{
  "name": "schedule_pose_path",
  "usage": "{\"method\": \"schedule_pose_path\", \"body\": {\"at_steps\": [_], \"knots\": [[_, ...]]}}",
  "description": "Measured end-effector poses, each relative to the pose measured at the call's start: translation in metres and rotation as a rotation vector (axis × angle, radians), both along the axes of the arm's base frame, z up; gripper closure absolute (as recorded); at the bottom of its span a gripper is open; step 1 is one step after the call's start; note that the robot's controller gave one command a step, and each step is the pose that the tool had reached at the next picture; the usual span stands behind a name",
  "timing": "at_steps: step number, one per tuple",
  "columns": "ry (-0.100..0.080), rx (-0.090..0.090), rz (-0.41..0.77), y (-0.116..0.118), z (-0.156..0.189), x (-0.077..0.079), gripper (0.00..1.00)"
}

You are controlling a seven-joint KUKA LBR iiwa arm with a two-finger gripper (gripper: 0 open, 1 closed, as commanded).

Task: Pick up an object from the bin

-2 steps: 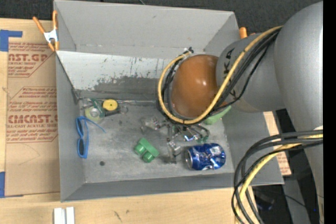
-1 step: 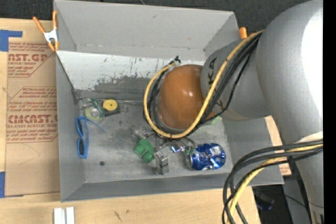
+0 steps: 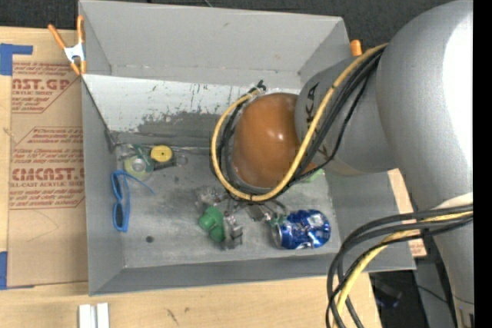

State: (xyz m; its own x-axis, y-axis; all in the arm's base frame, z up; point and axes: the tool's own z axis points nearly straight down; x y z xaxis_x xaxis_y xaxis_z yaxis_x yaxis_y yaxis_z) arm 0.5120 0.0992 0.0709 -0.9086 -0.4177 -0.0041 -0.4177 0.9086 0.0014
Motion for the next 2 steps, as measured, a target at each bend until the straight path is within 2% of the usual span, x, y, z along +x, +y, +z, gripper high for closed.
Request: {"method": "schedule_pose_path", "body": {"at_steps": [1,2], "knots": [[-0.005,-0.001,-0.022,0.002,0.099,-0.009,1.0],[-0.007,-0.001,-0.046,0.007,0.175,-0.001,1.0]]}}
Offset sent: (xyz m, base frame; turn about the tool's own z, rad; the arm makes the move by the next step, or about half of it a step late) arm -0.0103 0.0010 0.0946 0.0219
